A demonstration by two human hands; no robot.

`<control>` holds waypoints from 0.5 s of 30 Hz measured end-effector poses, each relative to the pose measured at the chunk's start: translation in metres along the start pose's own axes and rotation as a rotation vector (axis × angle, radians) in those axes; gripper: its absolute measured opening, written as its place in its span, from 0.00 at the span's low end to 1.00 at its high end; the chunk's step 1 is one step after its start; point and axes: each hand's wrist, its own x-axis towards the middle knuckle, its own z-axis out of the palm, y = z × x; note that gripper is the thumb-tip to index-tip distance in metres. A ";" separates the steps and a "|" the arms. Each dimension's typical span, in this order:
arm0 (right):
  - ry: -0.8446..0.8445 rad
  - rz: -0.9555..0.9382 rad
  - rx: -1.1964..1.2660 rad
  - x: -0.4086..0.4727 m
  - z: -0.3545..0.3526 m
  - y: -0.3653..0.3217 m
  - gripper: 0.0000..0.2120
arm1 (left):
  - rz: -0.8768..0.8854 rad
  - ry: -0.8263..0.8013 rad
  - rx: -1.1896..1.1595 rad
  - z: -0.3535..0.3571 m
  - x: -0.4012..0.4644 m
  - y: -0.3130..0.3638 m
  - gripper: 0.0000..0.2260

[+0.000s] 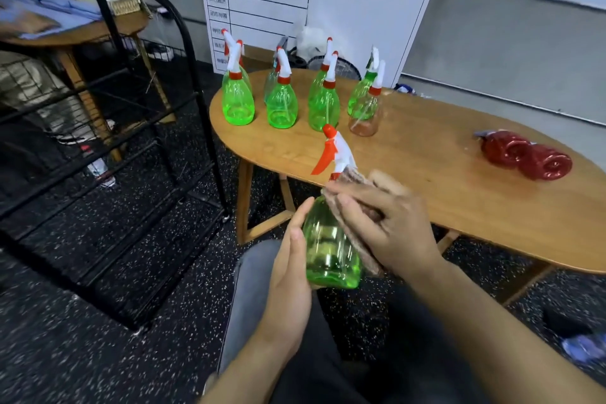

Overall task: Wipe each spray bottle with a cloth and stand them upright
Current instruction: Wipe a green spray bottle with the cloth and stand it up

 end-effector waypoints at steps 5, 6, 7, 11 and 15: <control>0.034 0.028 0.073 -0.019 0.008 -0.008 0.12 | -0.014 0.017 0.006 -0.002 0.001 -0.007 0.21; 0.010 -0.031 0.056 -0.028 0.009 -0.011 0.12 | -0.022 0.012 -0.009 -0.003 0.001 -0.007 0.21; -0.027 -0.117 0.023 -0.037 0.009 -0.014 0.11 | -0.029 0.005 -0.017 -0.003 0.001 -0.008 0.21; -0.147 -0.457 -0.148 -0.061 0.000 -0.016 0.12 | -0.030 -0.036 -0.041 -0.001 -0.002 -0.004 0.22; -0.062 -0.362 -0.124 -0.043 -0.007 -0.009 0.11 | -0.028 -0.037 -0.019 0.001 -0.002 -0.001 0.21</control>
